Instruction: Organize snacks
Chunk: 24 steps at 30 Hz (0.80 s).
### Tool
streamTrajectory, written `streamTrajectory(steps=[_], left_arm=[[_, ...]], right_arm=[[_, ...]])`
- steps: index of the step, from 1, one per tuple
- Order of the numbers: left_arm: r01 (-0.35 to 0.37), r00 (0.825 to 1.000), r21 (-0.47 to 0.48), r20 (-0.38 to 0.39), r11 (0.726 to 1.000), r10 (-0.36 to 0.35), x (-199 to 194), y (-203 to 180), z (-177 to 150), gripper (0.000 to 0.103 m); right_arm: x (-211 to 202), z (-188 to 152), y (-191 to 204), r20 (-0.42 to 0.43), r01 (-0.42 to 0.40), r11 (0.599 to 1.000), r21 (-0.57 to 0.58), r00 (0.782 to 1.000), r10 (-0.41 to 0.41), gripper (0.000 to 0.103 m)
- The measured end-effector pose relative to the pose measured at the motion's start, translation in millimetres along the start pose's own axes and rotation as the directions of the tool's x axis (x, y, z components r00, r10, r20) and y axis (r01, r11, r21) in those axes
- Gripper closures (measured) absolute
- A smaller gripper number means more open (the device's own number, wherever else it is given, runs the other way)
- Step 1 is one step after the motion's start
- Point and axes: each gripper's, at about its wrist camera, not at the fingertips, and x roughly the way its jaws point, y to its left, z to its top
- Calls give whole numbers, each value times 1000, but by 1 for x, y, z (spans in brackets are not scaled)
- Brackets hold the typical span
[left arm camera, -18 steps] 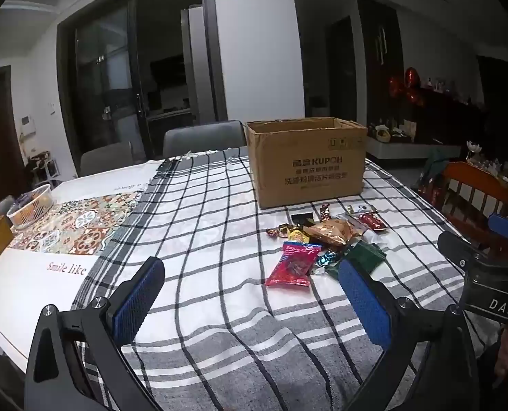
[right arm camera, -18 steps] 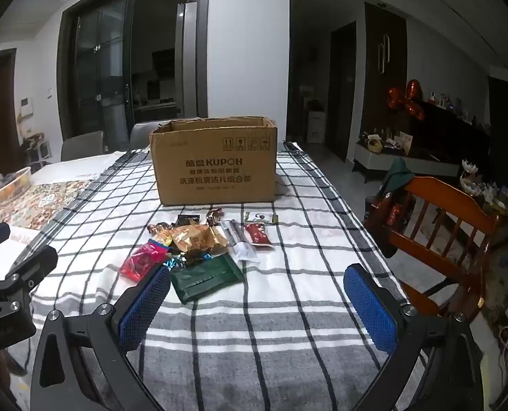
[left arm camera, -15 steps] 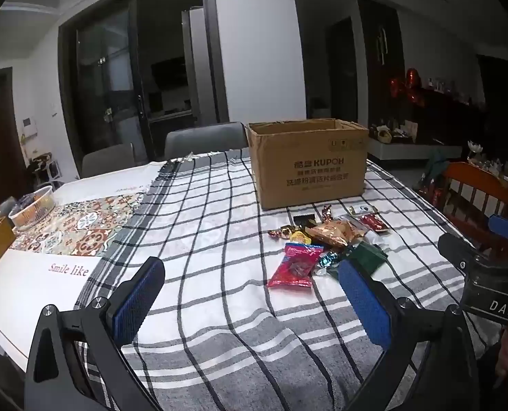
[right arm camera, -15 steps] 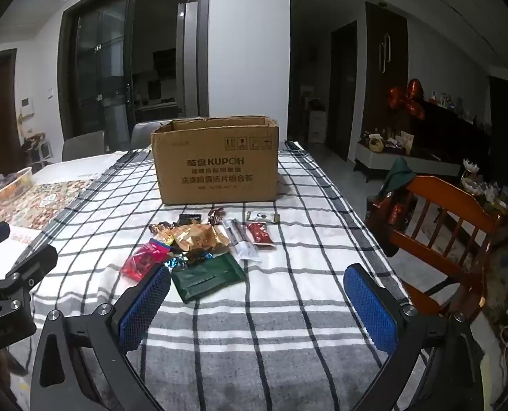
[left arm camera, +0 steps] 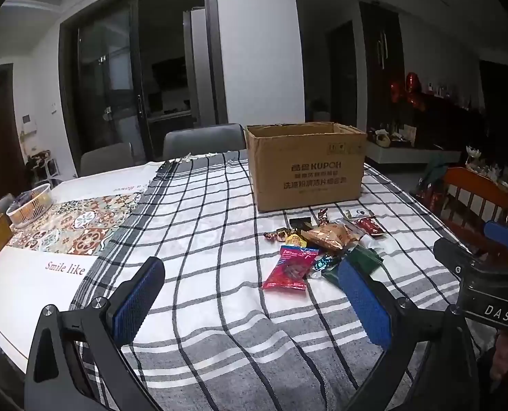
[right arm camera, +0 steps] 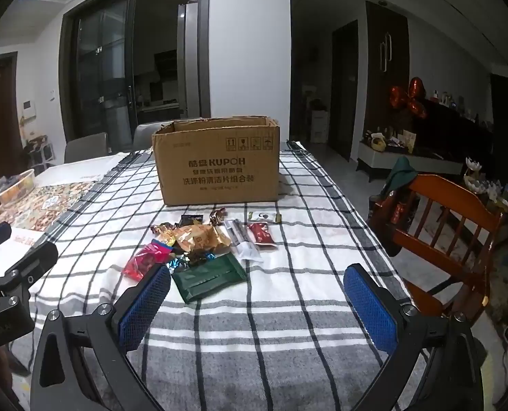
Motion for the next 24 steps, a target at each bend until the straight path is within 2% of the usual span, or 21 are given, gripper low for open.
streamTrajectory(steps=[24], left_arm=[[-6,1000,3,9,1000,6,0,-1,5,0]], right_arm=[[-2,0,-3,5,-11,1000,4,1000,11,1]])
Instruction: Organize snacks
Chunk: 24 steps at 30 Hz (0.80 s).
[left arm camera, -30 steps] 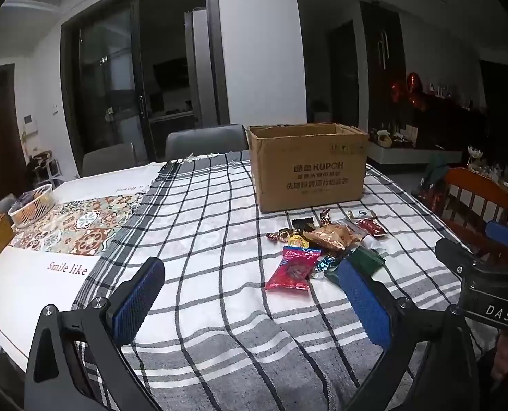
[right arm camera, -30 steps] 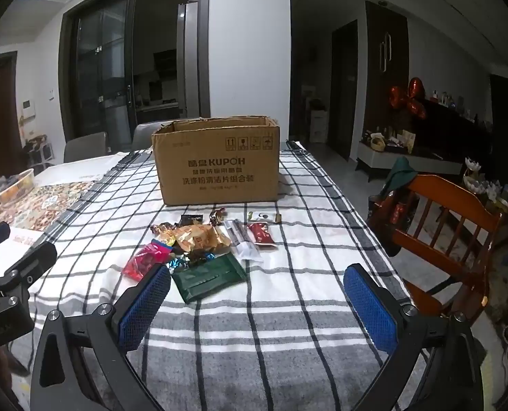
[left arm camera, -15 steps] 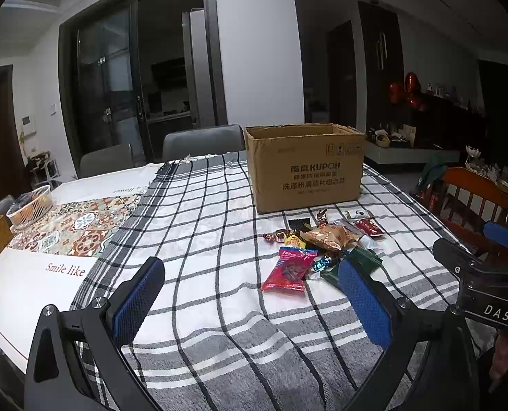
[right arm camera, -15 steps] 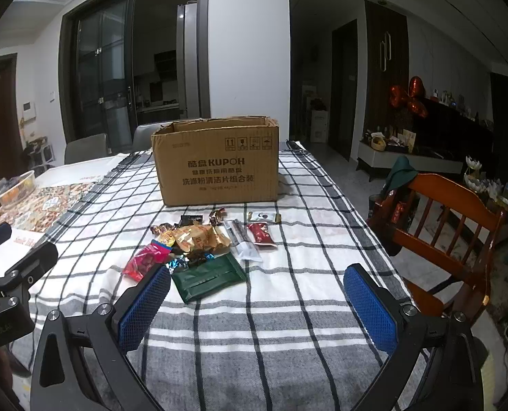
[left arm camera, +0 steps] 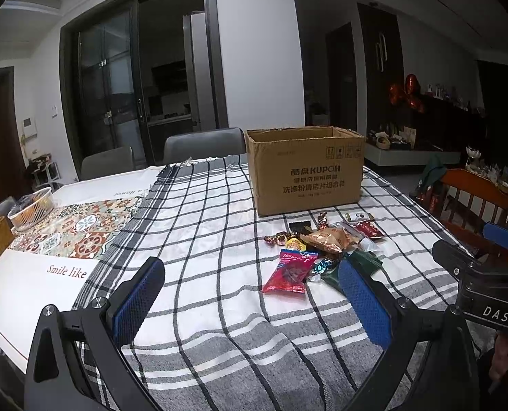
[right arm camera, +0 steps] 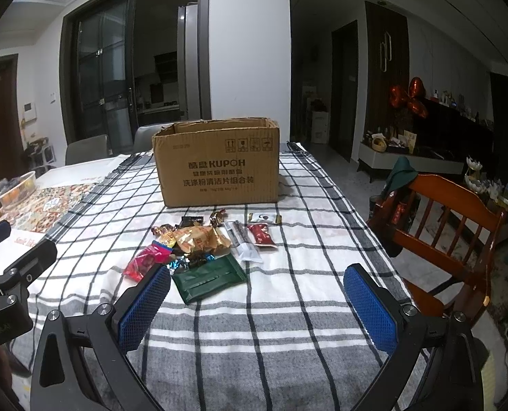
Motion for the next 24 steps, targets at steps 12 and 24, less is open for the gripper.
streamTrajectory(steps=[12,24], left_arm=[[1,1000,-1,6,1000,-1,-1,1,0,0],[-1,1000,-1,10,1000,1,-3,3,1,0]], right_arm=[[-2,0,2,9,-3,1000,-6,1000,4,1],[-4,1,2,13,-5,1000,-6,1000,5,1]])
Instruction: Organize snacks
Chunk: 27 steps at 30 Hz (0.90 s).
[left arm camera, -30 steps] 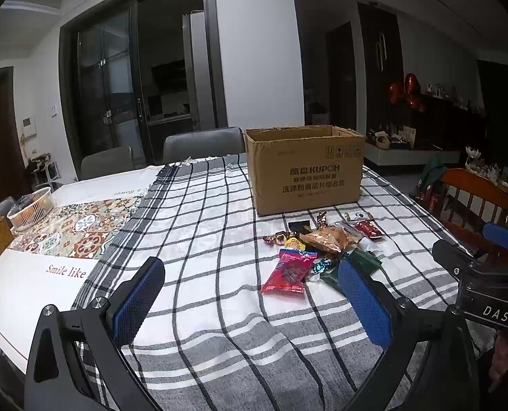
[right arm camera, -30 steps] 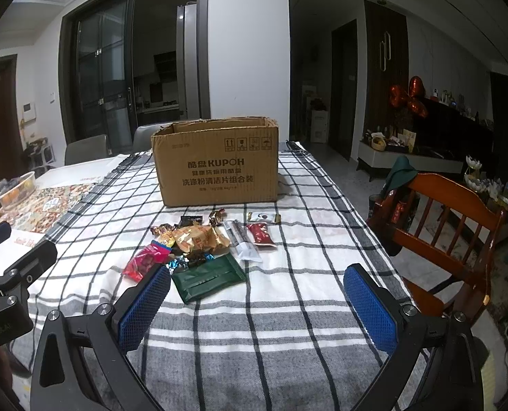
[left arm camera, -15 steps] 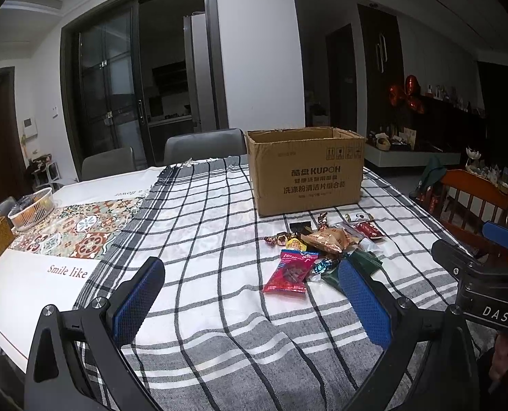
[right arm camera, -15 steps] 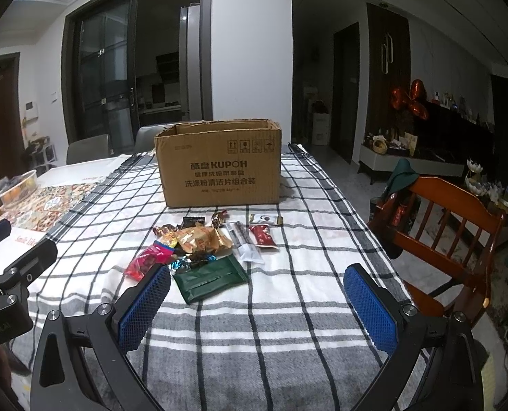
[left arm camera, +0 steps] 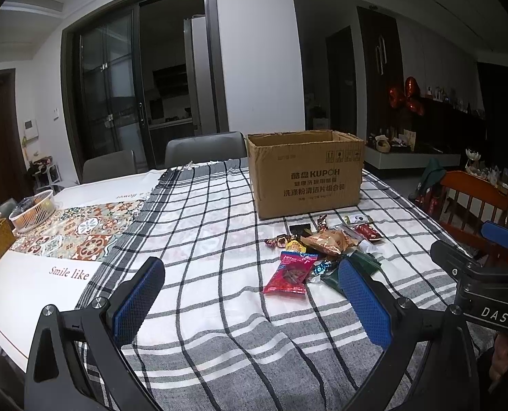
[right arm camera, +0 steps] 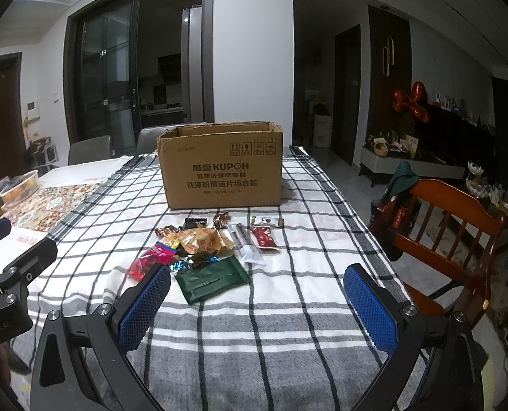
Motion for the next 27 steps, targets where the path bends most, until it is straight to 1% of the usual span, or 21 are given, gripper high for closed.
streamTrajectory(steps=[21,27], left_arm=[[3,1000,6,10,1000,-3,-4,-2,3,0],[4,1000,7,1,1000,-4,0,-6,2,0]], right_arm=[[-2,-1,-1,-1,-10,1000,3,1000,10,1],[5,-3,-3,-7,-31,1000,1,999,31,1]])
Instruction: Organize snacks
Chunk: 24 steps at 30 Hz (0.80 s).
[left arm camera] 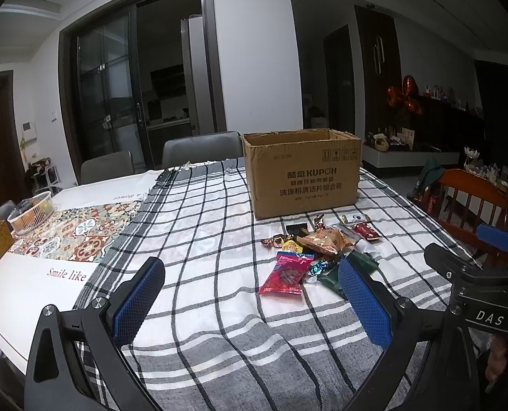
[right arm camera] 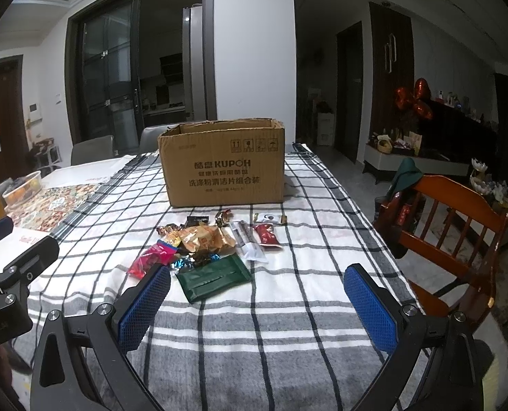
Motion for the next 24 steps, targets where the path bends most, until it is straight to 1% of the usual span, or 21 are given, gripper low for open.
streamTrajectory(steps=[6,7,10,13,15,19,22,24], left_arm=[[-14,1000,2,-20,1000,14,10,-8,-1,4],[-7,1000,7,-24,1000,7,13,-10,0,6],[6,999,27,-37,1000,-5,20,-14,4,8],[17,999,59,-50,998,-14,28,-17,8,12],[31,998,71,-60,997,-27,34,-18,10,13],[63,994,89,-91,994,-55,51,-17,12,19],[89,990,83,-119,993,-79,64,-15,12,22],[108,986,86,-134,990,-96,72,-15,12,23]], right_arm=[[11,4,-1,-3,-26,999,-42,1000,26,1],[13,5,-1,2,-29,998,-53,1000,29,1],[20,12,-2,0,-50,996,-67,999,50,1],[30,19,-1,-6,-70,994,-80,998,69,1],[37,22,0,-19,-87,993,-81,996,86,1],[54,23,6,-44,-114,989,-93,993,110,2],[67,27,11,-64,-136,985,-107,989,130,2],[75,31,14,-75,-161,981,-111,985,153,4]])
